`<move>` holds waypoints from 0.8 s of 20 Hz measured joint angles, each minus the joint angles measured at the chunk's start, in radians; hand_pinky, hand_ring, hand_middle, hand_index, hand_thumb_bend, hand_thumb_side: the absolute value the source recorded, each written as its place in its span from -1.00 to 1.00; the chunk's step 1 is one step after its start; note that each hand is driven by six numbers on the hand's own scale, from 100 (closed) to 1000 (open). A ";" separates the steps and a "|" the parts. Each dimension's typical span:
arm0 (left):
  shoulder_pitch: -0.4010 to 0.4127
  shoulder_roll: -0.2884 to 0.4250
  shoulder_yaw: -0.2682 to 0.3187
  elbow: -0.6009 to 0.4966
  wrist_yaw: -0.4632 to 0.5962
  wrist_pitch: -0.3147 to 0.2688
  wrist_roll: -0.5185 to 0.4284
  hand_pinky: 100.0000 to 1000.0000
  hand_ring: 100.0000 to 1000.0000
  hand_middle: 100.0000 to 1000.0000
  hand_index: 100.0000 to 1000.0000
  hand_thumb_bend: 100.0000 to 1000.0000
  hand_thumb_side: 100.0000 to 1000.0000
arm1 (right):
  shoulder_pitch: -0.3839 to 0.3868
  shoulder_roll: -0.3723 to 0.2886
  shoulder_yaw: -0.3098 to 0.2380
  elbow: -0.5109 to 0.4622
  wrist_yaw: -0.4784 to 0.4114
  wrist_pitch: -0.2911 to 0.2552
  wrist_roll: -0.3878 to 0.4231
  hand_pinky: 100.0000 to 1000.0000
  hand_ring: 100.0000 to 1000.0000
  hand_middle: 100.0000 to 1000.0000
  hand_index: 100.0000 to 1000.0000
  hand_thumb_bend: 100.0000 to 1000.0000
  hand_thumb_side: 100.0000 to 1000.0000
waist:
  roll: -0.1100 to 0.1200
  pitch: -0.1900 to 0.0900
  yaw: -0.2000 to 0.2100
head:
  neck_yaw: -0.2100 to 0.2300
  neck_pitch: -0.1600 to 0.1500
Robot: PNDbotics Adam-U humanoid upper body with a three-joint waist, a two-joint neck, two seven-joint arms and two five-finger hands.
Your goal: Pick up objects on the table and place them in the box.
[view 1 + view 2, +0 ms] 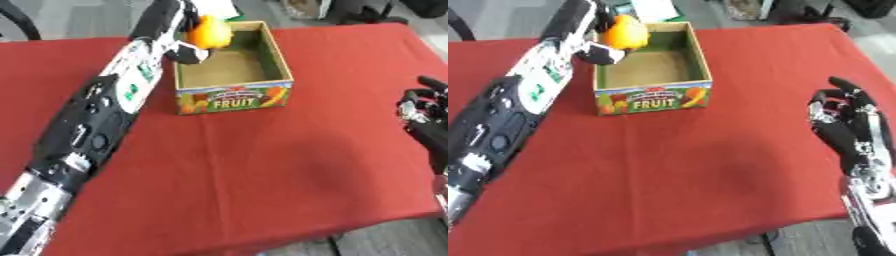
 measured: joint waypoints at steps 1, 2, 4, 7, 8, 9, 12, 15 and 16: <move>0.004 -0.006 0.000 0.015 -0.014 -0.006 -0.004 0.11 -0.02 -0.21 -0.04 0.13 -1.00 | -0.001 0.000 0.000 0.000 0.000 0.000 0.000 0.19 0.15 0.15 0.58 -1.00 -1.00 | 0.000 0.001 -0.002 | 0.000 -0.002; 0.005 -0.010 0.001 0.028 -0.028 -0.011 -0.005 0.14 0.04 -0.13 0.05 0.19 -1.00 | -0.003 0.001 0.000 0.000 0.000 0.000 0.000 0.19 0.15 0.15 0.58 -1.00 -1.00 | 0.000 0.001 -0.003 | 0.000 -0.002; 0.006 -0.015 0.006 0.044 -0.054 -0.018 0.002 0.19 0.16 0.00 0.19 0.40 -1.00 | -0.003 0.001 0.000 0.002 -0.002 -0.001 0.001 0.19 0.15 0.15 0.58 -1.00 -1.00 | 0.000 0.001 -0.004 | 0.000 -0.002; 0.010 -0.015 0.011 0.052 -0.084 -0.019 0.026 0.27 0.28 0.13 0.31 0.87 -0.72 | -0.003 0.001 0.000 0.003 -0.003 -0.001 0.002 0.19 0.15 0.15 0.58 -1.00 -1.00 | 0.001 0.004 -0.003 | -0.001 -0.002; 0.011 -0.015 0.013 0.052 -0.088 -0.018 0.035 0.30 0.33 0.18 0.35 0.97 -0.56 | -0.003 0.001 0.000 0.004 -0.003 -0.002 0.002 0.19 0.15 0.15 0.58 -1.00 -1.00 | 0.001 0.004 -0.001 | -0.001 -0.002; 0.011 -0.015 0.014 0.049 -0.090 -0.017 0.045 0.34 0.38 0.24 0.37 1.00 -0.44 | -0.003 0.001 0.000 0.005 -0.003 -0.002 0.002 0.19 0.15 0.15 0.58 -1.00 -1.00 | 0.001 0.004 0.002 | -0.001 -0.002; 0.011 -0.015 0.019 0.030 -0.078 -0.015 0.067 0.38 0.43 0.30 0.40 1.00 -0.27 | -0.003 0.002 0.000 0.005 -0.003 -0.002 0.002 0.19 0.15 0.15 0.58 -1.00 -1.00 | 0.002 0.004 0.005 | -0.002 -0.002; 0.011 -0.009 0.020 -0.007 -0.038 -0.012 0.083 0.39 0.46 0.32 0.41 1.00 -0.20 | -0.003 0.002 0.000 0.006 -0.003 -0.002 0.002 0.19 0.15 0.15 0.57 -1.00 -1.00 | 0.002 0.004 0.009 | -0.004 -0.002; 0.011 -0.004 0.020 -0.025 -0.018 -0.009 0.087 0.40 0.46 0.33 0.41 1.00 -0.17 | -0.002 0.002 0.000 0.006 -0.003 -0.002 0.002 0.19 0.15 0.14 0.57 -1.00 -1.00 | 0.002 0.003 0.011 | -0.004 -0.002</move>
